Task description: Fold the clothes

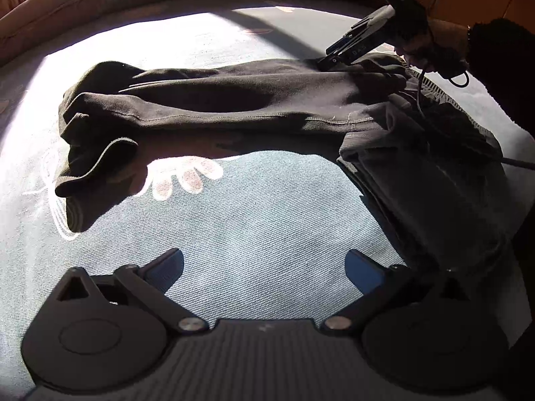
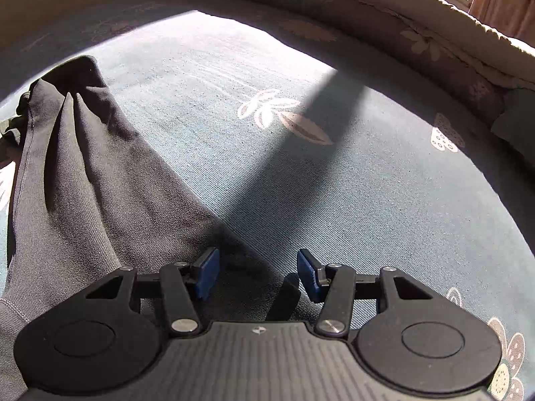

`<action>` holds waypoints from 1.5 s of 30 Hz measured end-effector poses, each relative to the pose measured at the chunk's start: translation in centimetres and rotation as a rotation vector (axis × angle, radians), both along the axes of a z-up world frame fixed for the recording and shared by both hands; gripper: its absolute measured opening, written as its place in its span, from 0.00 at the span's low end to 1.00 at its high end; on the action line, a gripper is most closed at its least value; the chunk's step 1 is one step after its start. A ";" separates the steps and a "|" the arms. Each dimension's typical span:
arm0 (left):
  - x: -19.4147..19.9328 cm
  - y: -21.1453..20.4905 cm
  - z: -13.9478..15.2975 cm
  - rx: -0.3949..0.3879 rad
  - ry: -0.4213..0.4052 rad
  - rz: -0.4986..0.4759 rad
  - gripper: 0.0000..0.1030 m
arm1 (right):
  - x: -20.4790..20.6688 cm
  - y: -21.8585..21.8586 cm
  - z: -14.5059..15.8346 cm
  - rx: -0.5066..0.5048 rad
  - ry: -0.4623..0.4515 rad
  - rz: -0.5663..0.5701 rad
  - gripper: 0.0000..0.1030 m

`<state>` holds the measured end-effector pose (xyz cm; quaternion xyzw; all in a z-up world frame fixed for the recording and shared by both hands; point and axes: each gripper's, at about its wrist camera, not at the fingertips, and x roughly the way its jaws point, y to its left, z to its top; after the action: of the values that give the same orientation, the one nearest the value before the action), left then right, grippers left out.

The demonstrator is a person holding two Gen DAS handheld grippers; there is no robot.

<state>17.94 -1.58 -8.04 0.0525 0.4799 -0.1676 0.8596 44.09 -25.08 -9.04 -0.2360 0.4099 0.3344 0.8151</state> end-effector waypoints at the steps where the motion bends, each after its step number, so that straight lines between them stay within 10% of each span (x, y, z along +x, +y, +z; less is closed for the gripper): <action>1: 0.1 0.1 -0.1 -0.002 0.003 0.002 0.99 | -0.2 0.2 -0.2 -0.009 0.006 0.018 0.53; 5: 0.6 0.2 -0.6 -0.004 0.016 0.011 0.99 | -1.0 0.5 0.0 0.002 0.012 0.038 0.05; 16: 0.4 0.5 0.6 -0.016 -0.007 0.028 0.99 | 2.8 0.1 -0.1 0.073 -0.036 -0.240 0.07; 25: 0.1 0.8 0.6 -0.030 -0.014 0.030 0.99 | -1.6 -3.2 4.5 0.127 -0.045 -0.285 0.28; 33: 0.2 0.7 0.3 -0.031 -0.008 0.027 0.99 | -0.2 -13.0 1.7 0.123 -0.055 -0.587 0.48; 39: 0.6 0.4 -0.2 -0.022 0.007 0.023 0.99 | -0.6 -14.3 -0.9 0.157 -0.029 -0.544 0.61; 41: 0.8 0.3 -0.4 -0.019 0.012 0.021 0.99 | -0.7 -13.8 -1.4 0.168 -0.024 -0.532 0.60; 43: 0.9 0.2 -0.5 -0.019 0.016 0.016 0.99 | -0.7 -13.4 -1.4 0.186 -0.022 -0.530 0.24; 45: 1.0 0.0 -0.6 -0.014 0.018 0.017 0.99 | -0.7 -13.1 -0.8 0.190 -0.046 -0.543 0.20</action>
<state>18.96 -1.54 -8.63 0.0410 0.4870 -0.1641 0.8569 43.34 -38.15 -9.86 -0.0478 0.4064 0.1354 0.9024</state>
